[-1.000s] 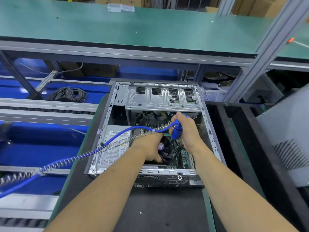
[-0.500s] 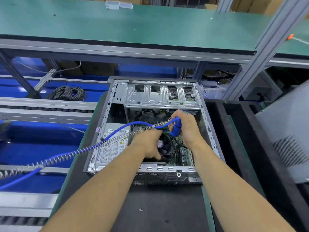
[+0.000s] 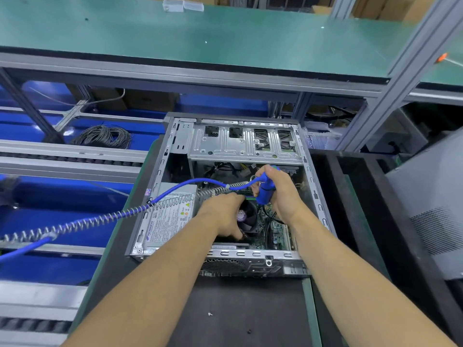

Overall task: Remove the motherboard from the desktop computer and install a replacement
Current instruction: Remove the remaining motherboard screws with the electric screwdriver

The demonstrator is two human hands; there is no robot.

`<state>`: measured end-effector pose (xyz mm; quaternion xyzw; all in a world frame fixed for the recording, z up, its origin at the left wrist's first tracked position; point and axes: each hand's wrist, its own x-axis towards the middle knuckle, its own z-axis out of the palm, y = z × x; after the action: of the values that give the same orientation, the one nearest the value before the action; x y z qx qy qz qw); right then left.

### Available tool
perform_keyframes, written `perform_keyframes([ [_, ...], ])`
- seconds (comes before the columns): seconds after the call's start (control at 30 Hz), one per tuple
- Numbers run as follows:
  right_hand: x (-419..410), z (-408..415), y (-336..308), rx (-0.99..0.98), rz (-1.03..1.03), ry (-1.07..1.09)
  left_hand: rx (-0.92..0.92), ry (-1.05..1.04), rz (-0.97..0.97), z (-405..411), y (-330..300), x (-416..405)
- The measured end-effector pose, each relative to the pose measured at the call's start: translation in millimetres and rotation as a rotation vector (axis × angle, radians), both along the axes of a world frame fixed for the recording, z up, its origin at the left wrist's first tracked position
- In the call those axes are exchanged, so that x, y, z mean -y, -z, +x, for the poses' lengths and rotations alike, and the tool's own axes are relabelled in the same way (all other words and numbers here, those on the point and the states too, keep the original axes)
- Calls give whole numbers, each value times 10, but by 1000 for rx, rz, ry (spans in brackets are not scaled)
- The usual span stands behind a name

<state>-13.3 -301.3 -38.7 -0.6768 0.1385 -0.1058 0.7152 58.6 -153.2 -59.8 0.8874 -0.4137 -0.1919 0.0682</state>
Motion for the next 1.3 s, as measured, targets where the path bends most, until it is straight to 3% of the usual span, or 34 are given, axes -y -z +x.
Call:
perform_keyframes([
  [0.6,149,88,87,89,-46,-173,-254,-84,32,-14,67,11],
  [0.8,140,100,78,87,-46,-148,-173,-51,34,6,73,-2],
  [1.03,-37,86,36,49,-10,93,-6,-16,28,16,33,7],
  [1.3,-66,32,-4,56,-4,150,-47,-22,15,14,37,-1],
])
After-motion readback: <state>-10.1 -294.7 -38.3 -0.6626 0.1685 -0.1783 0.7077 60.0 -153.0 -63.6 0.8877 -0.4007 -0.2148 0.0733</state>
